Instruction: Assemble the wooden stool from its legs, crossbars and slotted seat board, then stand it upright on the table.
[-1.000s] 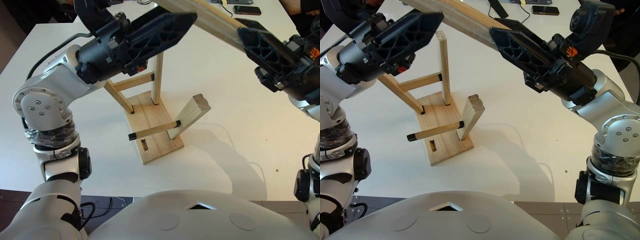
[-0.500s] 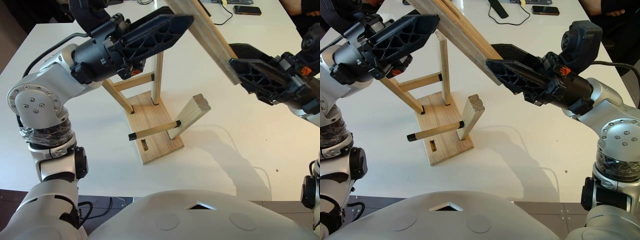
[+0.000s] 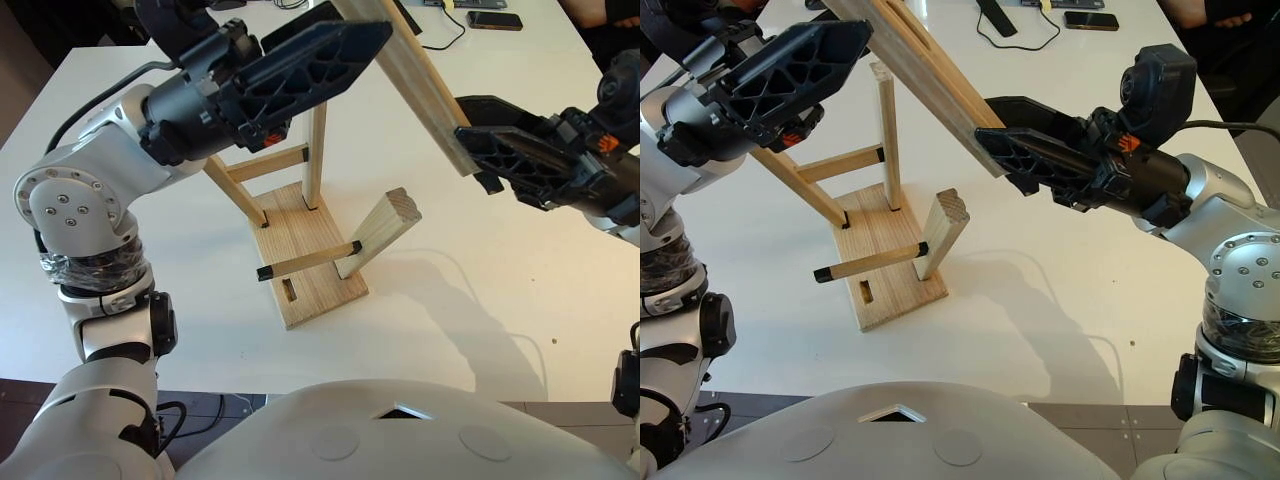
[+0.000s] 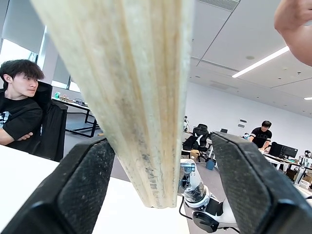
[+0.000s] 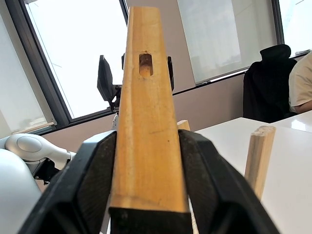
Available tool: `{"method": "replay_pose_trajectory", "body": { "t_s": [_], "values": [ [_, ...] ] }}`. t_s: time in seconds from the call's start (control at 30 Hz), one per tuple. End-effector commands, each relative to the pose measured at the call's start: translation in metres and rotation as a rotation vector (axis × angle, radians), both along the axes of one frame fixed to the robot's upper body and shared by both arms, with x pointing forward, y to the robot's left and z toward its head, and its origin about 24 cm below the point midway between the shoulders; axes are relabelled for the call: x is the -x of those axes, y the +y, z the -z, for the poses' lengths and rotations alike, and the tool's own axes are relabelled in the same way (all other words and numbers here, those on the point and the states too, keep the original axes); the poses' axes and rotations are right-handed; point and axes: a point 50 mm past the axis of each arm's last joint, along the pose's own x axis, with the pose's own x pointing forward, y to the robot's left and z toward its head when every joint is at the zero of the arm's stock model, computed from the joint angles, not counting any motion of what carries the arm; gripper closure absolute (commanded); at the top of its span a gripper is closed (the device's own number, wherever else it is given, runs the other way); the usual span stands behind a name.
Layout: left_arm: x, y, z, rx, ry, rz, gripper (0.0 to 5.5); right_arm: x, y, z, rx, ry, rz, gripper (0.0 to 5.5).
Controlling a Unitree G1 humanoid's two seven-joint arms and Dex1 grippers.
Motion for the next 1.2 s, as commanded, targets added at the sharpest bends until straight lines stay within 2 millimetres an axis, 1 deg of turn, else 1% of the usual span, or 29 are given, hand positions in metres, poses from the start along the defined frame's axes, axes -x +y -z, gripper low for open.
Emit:
{"method": "replay_pose_trajectory", "body": {
  "t_s": [0.03, 0.17, 0.4, 0.43, 0.5, 0.67, 0.73, 0.87, 0.97, 1.0, 1.07, 1.13, 1.2],
  "values": [
    [0.004, -0.003, -0.005, 0.006, -0.032, 0.033, 2.06, 0.001, -0.003, -0.011, 0.029, -0.028, -0.026, 3.46],
    [0.006, -0.005, -0.003, -0.003, -0.029, 0.045, 2.06, 0.002, -0.003, -0.013, 0.064, -0.044, -0.057, 3.46],
    [0.008, -0.005, -0.001, -0.022, -0.032, 0.061, 2.06, 0.003, -0.003, -0.008, 0.161, -0.052, -0.111, 3.46],
    [0.009, -0.005, -0.001, -0.028, -0.034, 0.064, 2.24, 0.002, -0.004, -0.008, 0.165, -0.056, -0.108, 3.46],
    [0.011, -0.005, 0.003, -0.051, -0.044, 0.071, 2.41, 0.0, -0.006, -0.011, 0.164, -0.064, -0.102, 3.46],
    [0.017, -0.001, 0.009, -0.085, -0.068, 0.093, 3.23, -0.002, -0.008, -0.014, 0.173, -0.079, -0.099, 3.46],
    [0.016, 0.0, 0.011, -0.094, -0.072, 0.093, 3.36, -0.001, -0.009, -0.014, 0.181, -0.08, -0.102, 3.46],
    [0.016, -0.001, 0.018, -0.14, -0.093, 0.094, 3.38, -0.001, -0.009, -0.014, 0.193, -0.084, -0.107, 3.46],
    [0.017, -0.001, 0.019, -0.135, -0.1, 0.092, 3.41, -0.002, -0.008, -0.014, 0.203, -0.093, -0.094, 3.46],
    [0.015, -0.001, 0.018, -0.124, -0.101, 0.085, 3.42, -0.002, -0.007, -0.014, 0.208, -0.095, -0.093, 3.17],
    [0.012, -0.001, 0.015, -0.097, -0.101, 0.067, 3.44, -0.001, -0.006, -0.014, 0.212, -0.097, -0.101, 2.97],
    [0.011, 0.0, 0.013, -0.08, -0.111, 0.043, 3.46, -0.002, -0.007, -0.013, 0.213, -0.105, -0.075, 2.69],
    [0.009, 0.002, 0.009, -0.04, -0.108, 0.017, 3.46, -0.004, -0.01, -0.013, 0.193, -0.098, -0.045, 2.55]
  ]
}}
